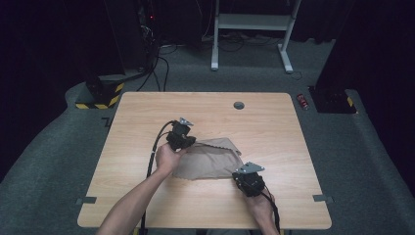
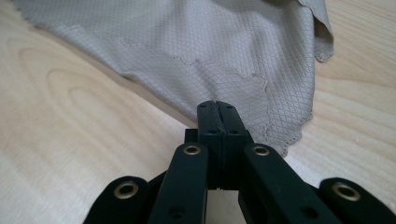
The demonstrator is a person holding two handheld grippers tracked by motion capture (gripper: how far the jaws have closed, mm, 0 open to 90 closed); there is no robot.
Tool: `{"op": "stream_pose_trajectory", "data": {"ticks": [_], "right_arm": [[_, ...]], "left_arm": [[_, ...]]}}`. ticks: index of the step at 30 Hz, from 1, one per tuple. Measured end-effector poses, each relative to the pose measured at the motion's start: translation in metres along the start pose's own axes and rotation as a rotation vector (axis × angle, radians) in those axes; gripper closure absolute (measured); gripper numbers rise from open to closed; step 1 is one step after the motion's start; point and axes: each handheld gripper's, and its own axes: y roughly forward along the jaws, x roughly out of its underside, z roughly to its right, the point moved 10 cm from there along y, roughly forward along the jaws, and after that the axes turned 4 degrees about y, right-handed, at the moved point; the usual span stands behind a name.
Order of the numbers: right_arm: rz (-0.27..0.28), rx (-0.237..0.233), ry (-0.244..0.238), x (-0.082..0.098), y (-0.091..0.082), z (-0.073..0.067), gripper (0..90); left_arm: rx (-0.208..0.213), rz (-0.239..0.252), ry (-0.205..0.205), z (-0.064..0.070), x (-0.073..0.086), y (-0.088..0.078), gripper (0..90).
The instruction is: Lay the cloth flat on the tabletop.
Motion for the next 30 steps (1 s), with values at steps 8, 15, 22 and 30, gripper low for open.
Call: {"op": "stream_pose_trajectory", "data": {"ticks": [8,15,22,30], "right_arm": [[-0.004,-0.024,-0.01,0.011,-0.013,-0.005,89.7],[0.041,-0.019,0.038,0.006,-0.02,0.002,84.7],[0.058,0.011,0.097,0.004,-0.025,0.022,77.3],[0.051,-0.038,0.052,0.0,-0.013,0.003,74.7]], "left_arm": [[-0.093,-0.02,-0.059,-0.03,0.01,0.015,86.1],[-0.104,-0.037,-0.107,-0.04,0.018,0.015,62.7],[-0.032,-0.017,-0.027,-0.015,0.037,-0.01,56.9],[0.099,-0.031,0.07,0.048,0.072,-0.017,54.9]]}}
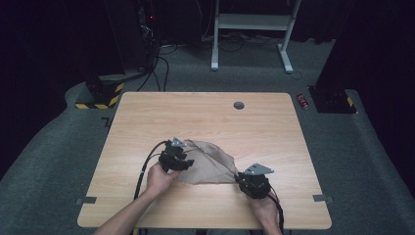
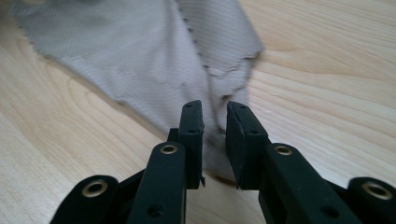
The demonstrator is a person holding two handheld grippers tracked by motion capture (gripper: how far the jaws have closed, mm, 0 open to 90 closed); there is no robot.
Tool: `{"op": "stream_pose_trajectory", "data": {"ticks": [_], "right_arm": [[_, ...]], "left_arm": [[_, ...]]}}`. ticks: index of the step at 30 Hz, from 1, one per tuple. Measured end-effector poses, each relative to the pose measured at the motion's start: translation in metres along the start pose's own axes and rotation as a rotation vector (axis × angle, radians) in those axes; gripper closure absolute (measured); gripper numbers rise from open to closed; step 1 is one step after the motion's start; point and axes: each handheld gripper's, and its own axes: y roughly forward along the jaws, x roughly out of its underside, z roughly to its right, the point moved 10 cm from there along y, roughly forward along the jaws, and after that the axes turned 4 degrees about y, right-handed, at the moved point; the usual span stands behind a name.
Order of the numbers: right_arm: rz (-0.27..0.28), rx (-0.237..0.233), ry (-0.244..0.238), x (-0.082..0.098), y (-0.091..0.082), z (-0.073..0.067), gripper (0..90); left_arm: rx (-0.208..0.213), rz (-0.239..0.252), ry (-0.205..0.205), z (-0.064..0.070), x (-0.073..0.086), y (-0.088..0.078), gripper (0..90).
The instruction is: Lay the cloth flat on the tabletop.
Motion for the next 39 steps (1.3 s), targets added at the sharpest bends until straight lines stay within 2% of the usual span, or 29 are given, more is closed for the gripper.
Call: {"op": "stream_pose_trajectory", "data": {"ticks": [3,7,10,14,18,20,22,24,27,31,34,39], "right_arm": [[-0.006,-0.009,-0.011,0.0,0.005,-0.005,74.4],[-0.045,-0.022,-0.028,0.004,0.011,-0.007,81.0],[-0.048,-0.022,-0.038,0.004,0.01,-0.007,89.6],[-0.059,-0.01,-0.081,0.006,0.007,-0.01,89.8],[-0.047,-0.013,-0.098,0.009,0.002,-0.015,89.6],[-0.038,0.003,-0.084,0.008,0.001,-0.012,85.5],[-0.033,0.006,-0.062,0.005,0.002,-0.009,82.0],[-0.03,0.01,-0.059,0.001,0.004,-0.007,78.1],[-0.048,0.03,-0.063,-0.002,0.012,-0.005,73.4],[-0.063,0.025,-0.068,-0.004,0.018,-0.005,79.1],[-0.073,0.032,-0.112,-0.004,0.018,-0.008,87.9],[-0.117,0.043,-0.143,-0.004,0.016,-0.011,89.2]], "left_arm": [[0.008,-0.008,0.043,0.013,0.007,0.0,54.1],[0.006,-0.015,0.06,0.022,0.017,0.002,53.2],[0.008,0.002,0.035,0.023,0.021,-0.001,52.6],[-0.008,0.048,0.035,0.024,0.026,-0.004,50.0],[-0.044,0.087,0.087,0.026,0.029,-0.004,48.2],[-0.061,0.104,0.105,0.027,0.031,-0.003,47.9],[-0.066,0.138,0.102,0.027,0.032,-0.003,47.6],[-0.075,0.176,0.111,0.026,0.033,-0.004,47.5],[-0.082,0.173,0.094,0.025,0.034,-0.004,44.0],[-0.084,0.173,0.092,0.025,0.034,-0.004,43.5],[-0.091,0.172,0.089,0.025,0.034,-0.004,42.2],[-0.09,0.17,0.086,0.025,0.034,-0.004,40.0]]}}
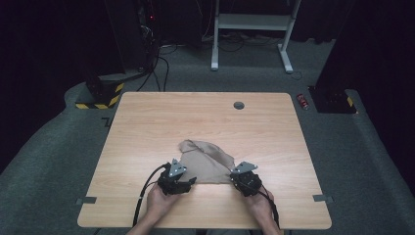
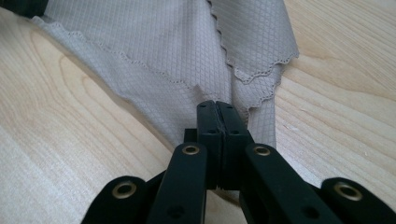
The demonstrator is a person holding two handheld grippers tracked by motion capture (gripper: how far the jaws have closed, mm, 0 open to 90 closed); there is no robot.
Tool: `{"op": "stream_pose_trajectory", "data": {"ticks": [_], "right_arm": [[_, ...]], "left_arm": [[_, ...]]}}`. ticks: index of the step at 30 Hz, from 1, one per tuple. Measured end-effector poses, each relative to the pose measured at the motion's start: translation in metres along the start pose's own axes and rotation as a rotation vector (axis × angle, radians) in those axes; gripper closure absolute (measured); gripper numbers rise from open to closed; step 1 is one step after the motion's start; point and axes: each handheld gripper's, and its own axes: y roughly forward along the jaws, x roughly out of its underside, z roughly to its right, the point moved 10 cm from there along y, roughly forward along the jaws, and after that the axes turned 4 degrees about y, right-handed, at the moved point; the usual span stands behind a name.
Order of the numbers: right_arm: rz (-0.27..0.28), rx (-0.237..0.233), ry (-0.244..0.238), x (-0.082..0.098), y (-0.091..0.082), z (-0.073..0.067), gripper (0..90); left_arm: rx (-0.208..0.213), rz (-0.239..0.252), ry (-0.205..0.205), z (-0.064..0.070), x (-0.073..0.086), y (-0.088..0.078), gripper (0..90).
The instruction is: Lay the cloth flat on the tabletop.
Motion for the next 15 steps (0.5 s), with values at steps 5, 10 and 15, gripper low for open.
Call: {"op": "stream_pose_trajectory", "data": {"ticks": [5,10,15], "right_arm": [[0.022,-0.006,-0.019,0.0,-0.015,-0.01,89.2],[0.026,-0.019,-0.025,0.017,-0.029,-0.024,89.1],[0.017,-0.048,0.018,0.029,-0.033,-0.026,86.2]], "left_arm": [[0.002,-0.003,0.003,0.0,0.0,0.0,39.3],[0.005,-0.002,0.003,0.0,0.0,0.0,38.3],[0.006,-0.002,0.003,0.0,0.0,0.0,37.9]]}}
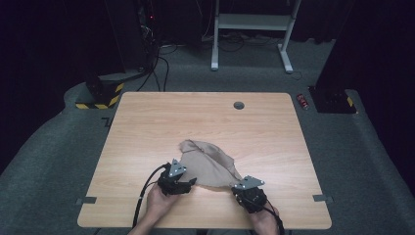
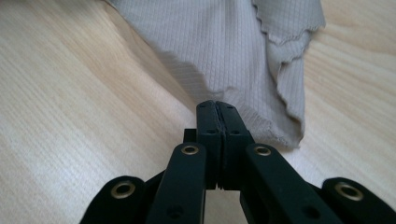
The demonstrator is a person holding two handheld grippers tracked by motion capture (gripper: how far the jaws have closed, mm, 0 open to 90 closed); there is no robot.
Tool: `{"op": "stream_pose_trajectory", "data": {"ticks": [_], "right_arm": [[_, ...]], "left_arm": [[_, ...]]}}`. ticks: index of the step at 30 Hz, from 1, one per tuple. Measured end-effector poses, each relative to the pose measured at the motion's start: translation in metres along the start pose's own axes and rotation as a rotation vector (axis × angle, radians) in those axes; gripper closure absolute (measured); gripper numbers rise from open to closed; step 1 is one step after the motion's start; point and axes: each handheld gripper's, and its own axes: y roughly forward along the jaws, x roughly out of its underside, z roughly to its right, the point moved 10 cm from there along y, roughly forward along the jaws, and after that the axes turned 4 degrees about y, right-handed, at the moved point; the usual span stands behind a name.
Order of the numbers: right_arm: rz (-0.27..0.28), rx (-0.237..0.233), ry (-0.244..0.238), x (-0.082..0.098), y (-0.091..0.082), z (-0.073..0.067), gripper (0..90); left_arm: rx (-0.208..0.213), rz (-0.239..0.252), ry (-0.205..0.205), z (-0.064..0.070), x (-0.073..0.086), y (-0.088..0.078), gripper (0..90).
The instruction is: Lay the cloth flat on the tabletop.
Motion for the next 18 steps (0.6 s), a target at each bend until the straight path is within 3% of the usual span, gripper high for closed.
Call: {"op": "stream_pose_trajectory", "data": {"ticks": [8,14,18], "right_arm": [[0.051,0.028,0.059,-0.017,-0.001,0.01,74.3],[-0.02,0.026,0.077,-0.01,0.016,0.017,71.3],[-0.026,0.008,0.071,-0.001,0.009,0.017,75.7]], "left_arm": [[0.0,0.0,0.0,0.0,0.0,0.0,37.9],[-0.001,0.0,-0.001,0.0,0.0,0.0,37.9],[-0.002,0.0,-0.001,0.0,0.0,0.0,37.9]]}}
